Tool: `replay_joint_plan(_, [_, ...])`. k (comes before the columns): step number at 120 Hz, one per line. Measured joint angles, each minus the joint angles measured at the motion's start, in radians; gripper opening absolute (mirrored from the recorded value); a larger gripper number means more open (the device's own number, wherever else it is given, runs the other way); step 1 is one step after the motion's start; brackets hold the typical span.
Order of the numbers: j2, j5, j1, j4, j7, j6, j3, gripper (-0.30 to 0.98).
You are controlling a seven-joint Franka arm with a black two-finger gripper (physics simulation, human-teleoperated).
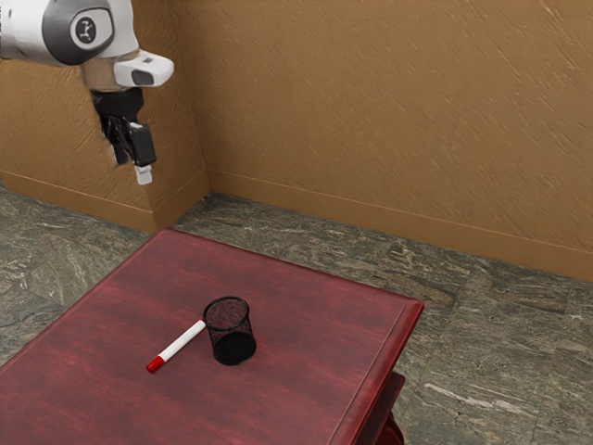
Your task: Put the marker into the pen holder.
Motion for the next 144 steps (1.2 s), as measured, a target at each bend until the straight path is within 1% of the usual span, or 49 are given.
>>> replay_joint_plan(29, [-0.013,0.003,-0.068,-0.015,0.103,0.035,-0.001,0.69])
replay_joint_plan(35, [-0.057,0.006,-0.094,-0.091,0.12,0.047,0.001,0.69])
replay_joint_plan(42, [-0.121,0.009,-0.126,-0.243,0.138,0.093,0.007,0.69])
replay_joint_plan(48, [-0.162,0.01,-0.13,-0.364,0.152,0.146,0.013,0.69])
replay_joint_plan(54, [-0.179,0.01,-0.128,-0.449,0.164,0.196,0.019,0.69])
replay_joint_plan(69, [-0.184,0.01,-0.127,-0.545,0.181,0.278,0.03,0.69])
replay_joint_plan(77, [-0.182,0.009,-0.12,-0.624,0.149,0.313,0.054,0.69])
replay_joint_plan(92, [-0.186,0.012,-0.127,-0.702,0.094,0.361,0.065,0.69])
replay_joint_plan(102, [-0.189,0.02,-0.127,-0.832,0.053,0.49,0.066,0.69])
replay_joint_plan(113, [-0.185,0.06,-0.119,-0.873,0.009,0.618,0.068,0.68])
replay_joint_plan(118, [-0.175,0.072,-0.117,-0.877,-0.012,0.666,0.069,0.66])
replay_joint_plan(124, [-0.15,0.081,-0.116,-0.879,-0.036,0.716,0.07,0.6])
replay_joint_plan(137, [-0.101,0.092,-0.096,-0.878,-0.09,0.798,0.072,0.39])
replay_joint_plan(144, [-0.076,0.096,-0.089,-0.874,-0.118,0.827,0.072,0.34])
